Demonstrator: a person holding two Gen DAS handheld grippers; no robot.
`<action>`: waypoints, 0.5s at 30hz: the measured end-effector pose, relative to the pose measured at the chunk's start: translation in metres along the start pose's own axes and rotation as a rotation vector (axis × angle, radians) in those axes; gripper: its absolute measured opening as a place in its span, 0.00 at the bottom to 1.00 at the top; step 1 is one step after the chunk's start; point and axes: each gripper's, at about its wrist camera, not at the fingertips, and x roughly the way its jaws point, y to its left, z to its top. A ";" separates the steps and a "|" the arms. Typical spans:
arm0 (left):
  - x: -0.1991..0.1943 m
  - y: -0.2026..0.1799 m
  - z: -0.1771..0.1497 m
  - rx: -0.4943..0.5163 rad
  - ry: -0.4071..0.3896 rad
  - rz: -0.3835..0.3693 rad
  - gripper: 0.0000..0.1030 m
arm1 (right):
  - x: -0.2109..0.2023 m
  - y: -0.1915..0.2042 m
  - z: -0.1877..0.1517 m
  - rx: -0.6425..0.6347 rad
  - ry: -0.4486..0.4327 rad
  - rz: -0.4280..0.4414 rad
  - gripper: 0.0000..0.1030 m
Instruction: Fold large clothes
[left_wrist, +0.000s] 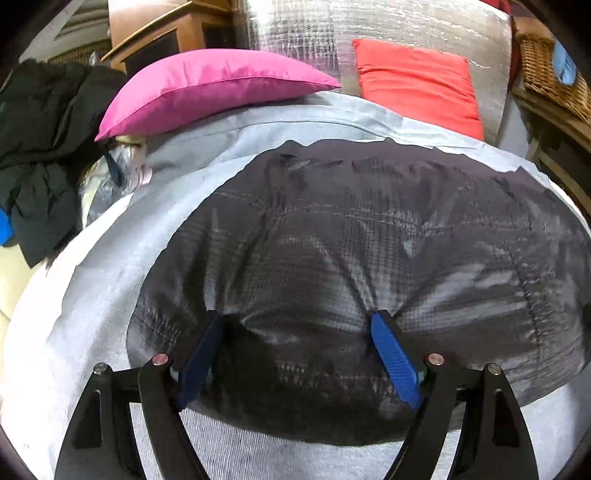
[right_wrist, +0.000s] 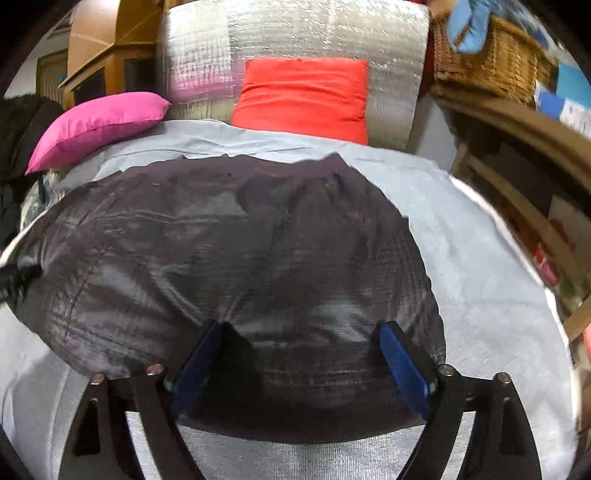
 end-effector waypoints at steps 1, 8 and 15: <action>0.002 -0.002 0.000 0.009 0.000 0.005 0.83 | 0.002 -0.002 0.000 0.009 0.006 0.004 0.92; -0.020 0.011 0.006 -0.022 -0.008 -0.011 0.83 | -0.007 -0.019 0.004 0.085 0.034 0.039 0.96; -0.053 0.070 -0.005 -0.158 -0.067 0.018 0.83 | -0.050 -0.061 -0.010 0.225 0.000 0.094 0.96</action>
